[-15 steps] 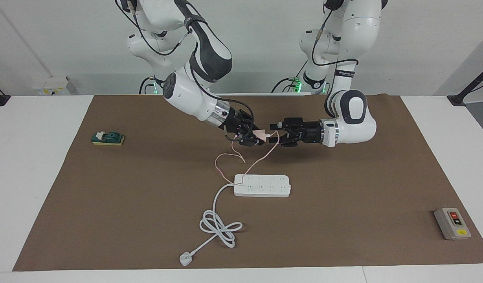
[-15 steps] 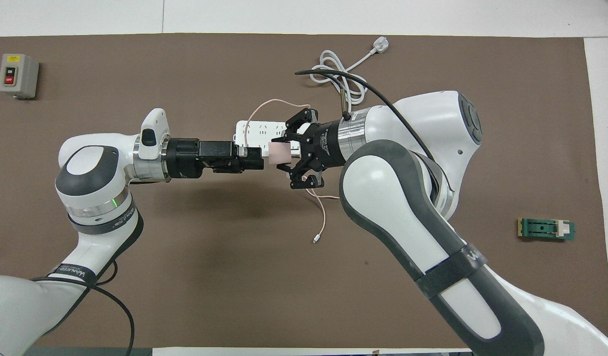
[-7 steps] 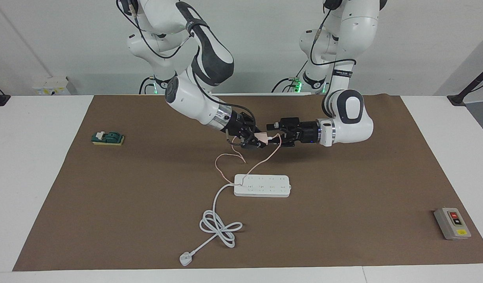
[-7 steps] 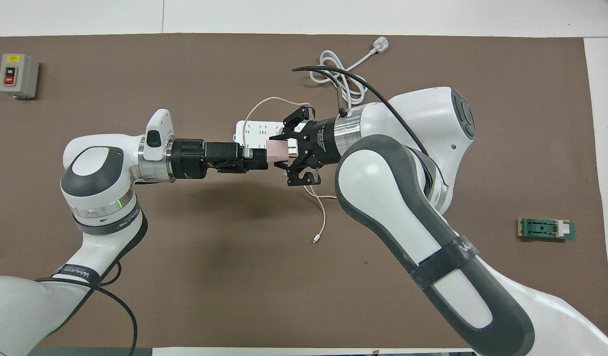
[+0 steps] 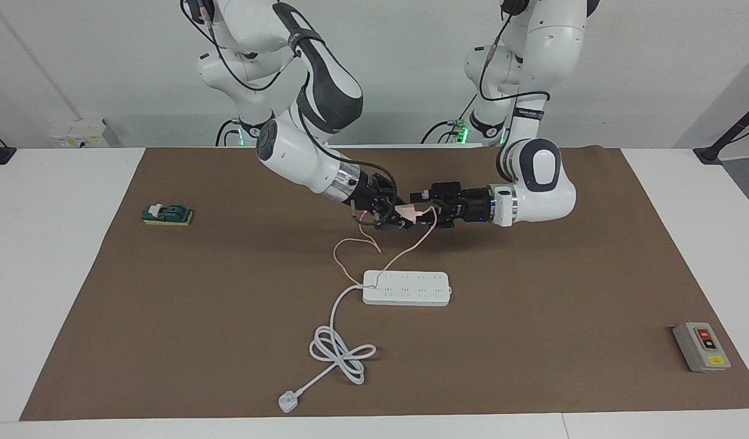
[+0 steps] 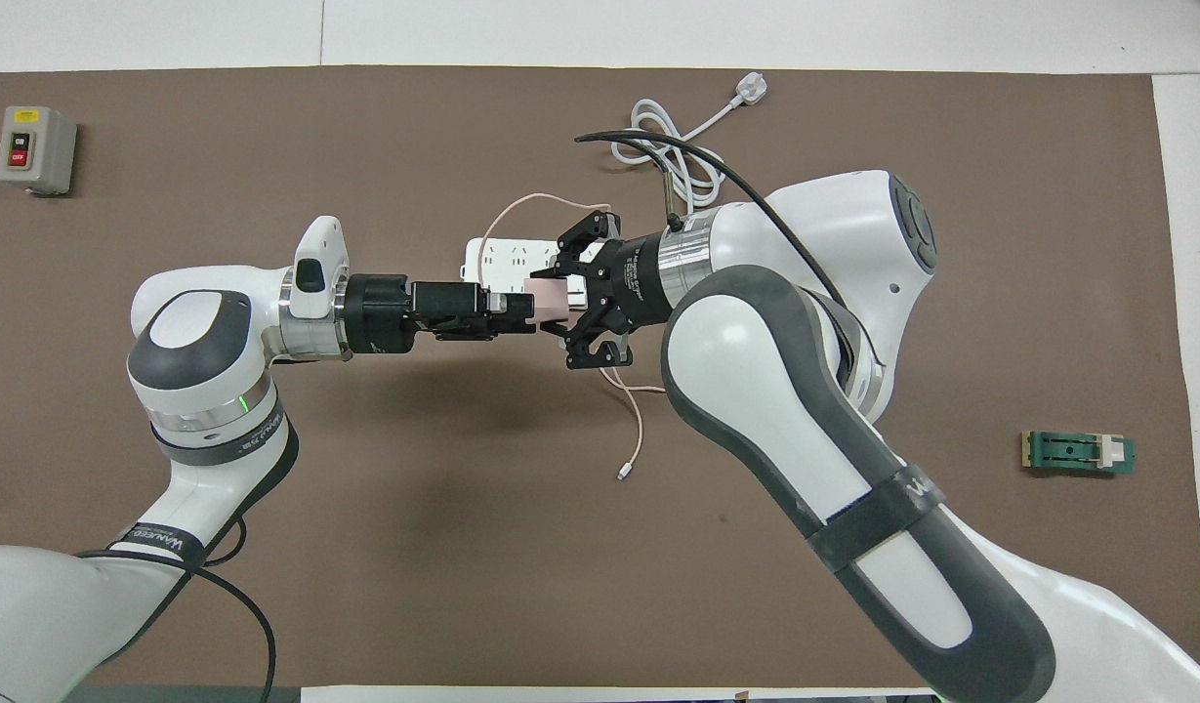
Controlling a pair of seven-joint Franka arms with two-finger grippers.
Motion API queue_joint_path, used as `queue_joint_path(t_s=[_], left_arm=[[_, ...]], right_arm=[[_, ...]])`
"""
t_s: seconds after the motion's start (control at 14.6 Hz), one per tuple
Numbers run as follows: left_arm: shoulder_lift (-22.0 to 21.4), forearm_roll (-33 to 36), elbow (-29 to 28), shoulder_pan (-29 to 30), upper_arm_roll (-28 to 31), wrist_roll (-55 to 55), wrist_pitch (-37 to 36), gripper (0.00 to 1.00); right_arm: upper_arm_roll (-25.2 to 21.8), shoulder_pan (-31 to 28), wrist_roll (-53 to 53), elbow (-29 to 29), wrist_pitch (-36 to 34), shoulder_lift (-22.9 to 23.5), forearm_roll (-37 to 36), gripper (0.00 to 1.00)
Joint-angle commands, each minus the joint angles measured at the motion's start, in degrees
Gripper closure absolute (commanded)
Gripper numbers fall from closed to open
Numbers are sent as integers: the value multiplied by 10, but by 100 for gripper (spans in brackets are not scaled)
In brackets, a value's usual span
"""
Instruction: Plug charger into power strip
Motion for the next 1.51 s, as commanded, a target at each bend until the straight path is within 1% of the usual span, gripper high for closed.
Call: queue_joint_path(t_s=[0.0, 0.07, 0.14, 0.21, 0.27, 0.55, 0.62, 0.68, 0.82, 0.96, 1.16, 1.23, 1.37, 1.44], left_arm=[[-1, -17, 0, -20, 6, 20, 21, 35], [0, -17, 3, -21, 6, 22, 21, 56], [0, -17, 4, -22, 6, 29, 21, 65], [1, -17, 4, -22, 6, 36, 22, 87], [1, -17, 4, -22, 6, 36, 22, 100], [1, -17, 5, -22, 6, 52, 22, 100], [1, -17, 5, -22, 6, 55, 22, 100], [1, -17, 5, -22, 6, 55, 22, 100], [1, -17, 5, -22, 7, 56, 22, 100], [-1, -16, 7, -21, 7, 55, 24, 100], [-6, -7, 12, -14, 12, 51, 73, 100], [-10, -7, 14, -13, 13, 49, 87, 100], [-27, -3, 13, -13, 13, 39, 140, 100], [-31, 12, 14, -13, 13, 30, 157, 100]], right_arm=[[0, -2, 11, 12, -13, 5, 7, 100], [0, -2, 12, 12, -13, 5, 7, 100], [0, -2, 11, 11, -13, 5, 7, 100], [0, -2, 11, 12, -14, 5, 7, 100], [0, -2, 11, 11, -14, 5, 7, 100], [0, -2, 13, 11, -14, 5, 11, 100], [0, -4, 20, 11, -15, 5, 11, 34], [0, -4, 37, 13, -12, 5, 7, 0], [0, -13, 43, 15, -15, 5, 8, 0], [-3, -31, 53, 20, -34, 4, 7, 0], [-7, -60, 54, 23, -62, -6, -9, 0], [-7, -69, 54, 23, -75, -13, -29, 0], [-7, -78, 53, 23, -83, -28, -79, 0], [-7, -78, 51, 23, -85, -36, -110, 0]])
